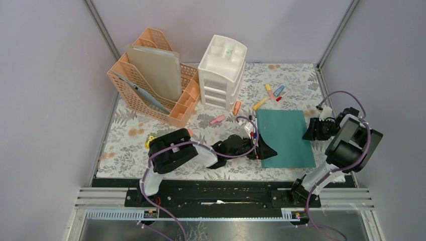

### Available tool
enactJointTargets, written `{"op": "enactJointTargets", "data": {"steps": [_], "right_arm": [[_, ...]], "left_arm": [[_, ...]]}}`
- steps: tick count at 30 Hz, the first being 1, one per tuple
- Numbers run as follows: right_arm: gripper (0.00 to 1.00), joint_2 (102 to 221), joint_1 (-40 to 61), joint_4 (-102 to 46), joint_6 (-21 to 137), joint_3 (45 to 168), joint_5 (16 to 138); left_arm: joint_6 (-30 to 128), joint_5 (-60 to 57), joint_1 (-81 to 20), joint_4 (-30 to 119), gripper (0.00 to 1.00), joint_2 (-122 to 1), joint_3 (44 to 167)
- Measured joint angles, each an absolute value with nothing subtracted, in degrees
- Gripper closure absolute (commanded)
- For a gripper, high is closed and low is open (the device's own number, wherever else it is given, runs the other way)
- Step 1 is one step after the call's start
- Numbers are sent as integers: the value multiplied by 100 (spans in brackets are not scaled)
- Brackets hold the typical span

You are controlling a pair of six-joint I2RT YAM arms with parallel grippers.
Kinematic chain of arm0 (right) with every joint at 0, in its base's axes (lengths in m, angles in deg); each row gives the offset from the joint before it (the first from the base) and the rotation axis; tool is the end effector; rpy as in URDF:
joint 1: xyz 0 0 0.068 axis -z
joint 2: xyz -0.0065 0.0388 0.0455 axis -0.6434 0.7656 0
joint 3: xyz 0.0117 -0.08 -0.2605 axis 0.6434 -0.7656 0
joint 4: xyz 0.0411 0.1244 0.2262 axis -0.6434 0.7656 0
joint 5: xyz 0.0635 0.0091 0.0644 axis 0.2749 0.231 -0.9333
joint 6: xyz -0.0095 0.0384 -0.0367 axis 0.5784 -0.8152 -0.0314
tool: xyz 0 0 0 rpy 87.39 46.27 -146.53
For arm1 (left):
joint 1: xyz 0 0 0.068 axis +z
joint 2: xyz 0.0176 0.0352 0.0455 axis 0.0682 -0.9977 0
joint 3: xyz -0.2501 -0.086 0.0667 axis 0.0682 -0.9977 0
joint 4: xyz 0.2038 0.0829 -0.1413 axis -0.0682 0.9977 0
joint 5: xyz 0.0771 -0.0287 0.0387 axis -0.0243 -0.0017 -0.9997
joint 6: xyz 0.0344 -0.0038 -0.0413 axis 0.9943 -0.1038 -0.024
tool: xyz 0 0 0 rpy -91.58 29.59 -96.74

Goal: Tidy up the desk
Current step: Pick up the folder from the center of the board.

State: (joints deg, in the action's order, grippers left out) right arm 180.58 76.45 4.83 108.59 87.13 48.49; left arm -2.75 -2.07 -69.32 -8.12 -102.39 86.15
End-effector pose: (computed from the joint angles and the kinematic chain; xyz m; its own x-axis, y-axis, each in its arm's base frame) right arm 0.2596 -0.1651 0.1486 -0.8230 -0.0860 -0.5615 -0.2770 0.9237 0.2646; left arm 0.1658 -0.3737 0.1365 -0.8830 -0.1903 -0.4291 0.3744 0.2662 -0.8883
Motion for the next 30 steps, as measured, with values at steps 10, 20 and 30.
{"op": "enactJointTargets", "data": {"steps": [10,20,30], "right_arm": [[46,18078,7645,487,10859,8724,4820],[46,18110,7645,494,10859,8751,4783],[46,18165,7642,636,10951,8810,4729]], "left_arm": [[20,-1027,-6918,1400,1,-9828,9181],[57,-1396,-6912,3214,2,-10066,10149],[-205,-1764,-6907,4405,6,-10598,11244]]}}
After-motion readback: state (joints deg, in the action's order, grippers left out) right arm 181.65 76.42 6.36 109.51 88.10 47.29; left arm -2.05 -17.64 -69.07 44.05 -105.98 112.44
